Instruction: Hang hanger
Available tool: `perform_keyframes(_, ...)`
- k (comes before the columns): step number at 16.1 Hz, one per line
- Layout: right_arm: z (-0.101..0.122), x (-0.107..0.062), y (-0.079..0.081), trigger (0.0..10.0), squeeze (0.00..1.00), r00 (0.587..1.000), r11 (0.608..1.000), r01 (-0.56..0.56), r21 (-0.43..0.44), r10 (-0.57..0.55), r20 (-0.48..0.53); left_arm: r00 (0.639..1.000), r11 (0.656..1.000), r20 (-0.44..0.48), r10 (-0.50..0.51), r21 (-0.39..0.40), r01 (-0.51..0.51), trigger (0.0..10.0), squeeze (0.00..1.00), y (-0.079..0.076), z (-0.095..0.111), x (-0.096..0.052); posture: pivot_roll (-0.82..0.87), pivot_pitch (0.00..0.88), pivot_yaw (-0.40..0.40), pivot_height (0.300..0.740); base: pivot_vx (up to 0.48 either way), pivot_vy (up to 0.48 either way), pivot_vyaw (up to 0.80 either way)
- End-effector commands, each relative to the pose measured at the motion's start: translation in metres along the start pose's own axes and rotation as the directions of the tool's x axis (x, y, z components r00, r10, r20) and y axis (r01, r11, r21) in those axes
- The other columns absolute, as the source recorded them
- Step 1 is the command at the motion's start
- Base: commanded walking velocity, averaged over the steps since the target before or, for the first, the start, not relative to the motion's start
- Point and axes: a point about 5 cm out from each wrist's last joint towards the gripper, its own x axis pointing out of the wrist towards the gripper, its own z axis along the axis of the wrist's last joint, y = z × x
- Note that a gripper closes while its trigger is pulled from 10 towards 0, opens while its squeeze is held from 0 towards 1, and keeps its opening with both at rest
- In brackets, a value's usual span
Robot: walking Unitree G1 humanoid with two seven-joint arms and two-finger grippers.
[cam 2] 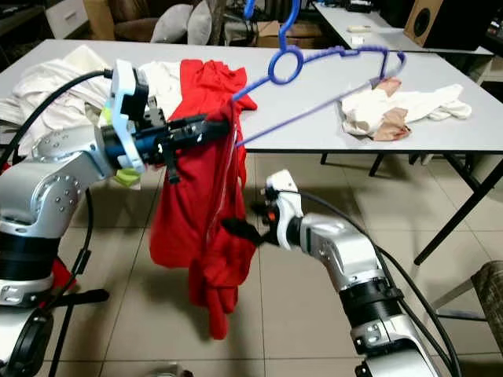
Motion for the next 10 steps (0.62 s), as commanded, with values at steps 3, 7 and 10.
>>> perform_keyframes(3,-0.038,-0.013,-0.022,10.0,0.0,0.986,0.997,0.072,0.026,-0.067,-0.154,0.998,0.997,0.053,0.023,0.072,-0.027,0.0,0.0,0.004,0.02,0.004,-0.01,0.0,0.012,0.74,0.0,0.0,0.0)
perform_keyframes(7,-0.065,-0.048,-0.046,5.8,0.0,0.962,0.982,0.185,0.039,-0.172,-0.213,0.992,0.987,0.017,0.129,0.098,-0.13,0.0,0.0,0.019,0.014,-0.013,-0.01,0.0,0.007,0.74,0.0,0.0,0.0)
perform_keyframes(10,-0.058,-0.084,-0.069,0.0,0.0,0.95,0.948,0.303,0.102,-0.291,-0.116,0.985,0.981,-0.035,0.169,0.108,-0.164,0.0,0.0,0.026,0.002,-0.029,-0.02,0.0,0.011,0.74,0.0,0.0,0.0)
